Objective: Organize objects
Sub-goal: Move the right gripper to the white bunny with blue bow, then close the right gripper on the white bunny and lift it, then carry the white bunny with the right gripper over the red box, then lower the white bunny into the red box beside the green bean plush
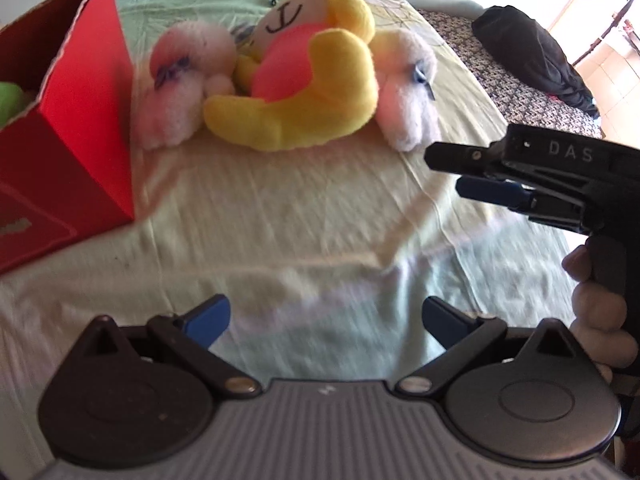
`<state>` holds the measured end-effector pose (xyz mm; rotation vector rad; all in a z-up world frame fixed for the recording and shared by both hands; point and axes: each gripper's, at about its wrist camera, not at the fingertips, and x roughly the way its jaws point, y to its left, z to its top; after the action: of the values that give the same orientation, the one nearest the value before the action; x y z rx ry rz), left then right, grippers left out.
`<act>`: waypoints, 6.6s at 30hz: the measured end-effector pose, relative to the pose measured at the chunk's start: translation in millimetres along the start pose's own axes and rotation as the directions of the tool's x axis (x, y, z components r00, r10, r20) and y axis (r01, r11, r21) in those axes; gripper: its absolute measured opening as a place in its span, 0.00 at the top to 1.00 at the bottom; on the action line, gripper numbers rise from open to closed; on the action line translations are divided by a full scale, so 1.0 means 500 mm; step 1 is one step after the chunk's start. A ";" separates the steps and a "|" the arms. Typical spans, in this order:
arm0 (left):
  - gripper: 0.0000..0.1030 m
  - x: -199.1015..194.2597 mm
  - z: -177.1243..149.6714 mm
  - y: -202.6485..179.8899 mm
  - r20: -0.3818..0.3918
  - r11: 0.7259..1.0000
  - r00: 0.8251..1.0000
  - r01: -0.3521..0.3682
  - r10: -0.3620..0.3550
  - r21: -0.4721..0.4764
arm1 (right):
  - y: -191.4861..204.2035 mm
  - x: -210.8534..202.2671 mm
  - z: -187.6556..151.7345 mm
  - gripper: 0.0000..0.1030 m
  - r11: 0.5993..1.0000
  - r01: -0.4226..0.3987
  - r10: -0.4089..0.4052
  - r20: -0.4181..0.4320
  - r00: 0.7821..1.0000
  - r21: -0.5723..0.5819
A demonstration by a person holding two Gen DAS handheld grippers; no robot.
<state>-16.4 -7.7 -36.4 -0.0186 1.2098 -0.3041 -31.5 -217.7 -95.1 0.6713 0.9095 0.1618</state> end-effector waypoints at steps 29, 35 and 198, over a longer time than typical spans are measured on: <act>0.08 0.064 0.136 -0.061 0.083 0.991 0.990 0.110 -0.116 0.076 | -0.016 0.146 0.149 0.39 0.993 -0.078 0.076 -0.028 0.997 -0.086; 0.08 0.077 0.143 -0.060 0.063 0.990 0.991 0.109 -0.115 0.088 | -0.016 0.144 0.148 0.49 0.991 -0.080 0.077 -0.029 0.997 -0.112; 0.07 -0.197 0.050 0.534 0.274 0.969 0.936 -0.174 0.219 -0.178 | 0.606 0.273 -0.136 0.47 0.907 -0.321 0.311 -0.079 0.947 -0.272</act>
<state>34.6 268.3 15.8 -0.0709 0.9286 -0.0296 43.9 107.2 -34.5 0.5464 0.7844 0.5850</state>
